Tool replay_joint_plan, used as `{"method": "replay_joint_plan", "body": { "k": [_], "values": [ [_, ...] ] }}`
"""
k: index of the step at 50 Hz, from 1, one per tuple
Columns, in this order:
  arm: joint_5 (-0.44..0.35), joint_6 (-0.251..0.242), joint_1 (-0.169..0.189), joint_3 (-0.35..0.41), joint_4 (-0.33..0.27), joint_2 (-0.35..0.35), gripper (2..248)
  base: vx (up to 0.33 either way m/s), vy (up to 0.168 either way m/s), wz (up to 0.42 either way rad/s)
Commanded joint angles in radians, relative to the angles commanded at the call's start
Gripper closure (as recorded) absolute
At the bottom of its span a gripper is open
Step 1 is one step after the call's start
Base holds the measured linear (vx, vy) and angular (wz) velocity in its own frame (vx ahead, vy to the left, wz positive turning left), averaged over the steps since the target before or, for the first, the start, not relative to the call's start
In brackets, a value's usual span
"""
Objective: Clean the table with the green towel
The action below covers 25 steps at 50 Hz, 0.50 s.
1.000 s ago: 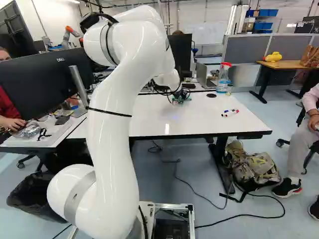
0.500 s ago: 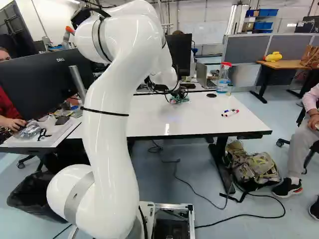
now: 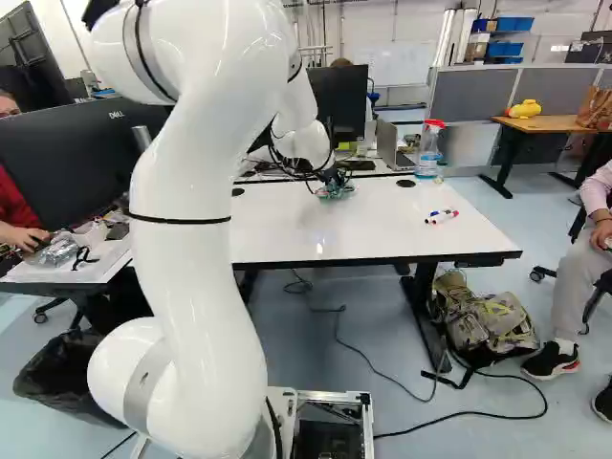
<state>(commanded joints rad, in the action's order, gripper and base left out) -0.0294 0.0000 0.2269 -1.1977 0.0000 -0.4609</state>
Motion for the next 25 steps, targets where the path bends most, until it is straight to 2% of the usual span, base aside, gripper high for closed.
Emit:
{"method": "replay_joint_plan", "body": {
  "k": [25],
  "values": [
    [0.000,0.000,0.014,0.135,0.000,0.106,192,0.000,0.000,0.000]
  ]
}}
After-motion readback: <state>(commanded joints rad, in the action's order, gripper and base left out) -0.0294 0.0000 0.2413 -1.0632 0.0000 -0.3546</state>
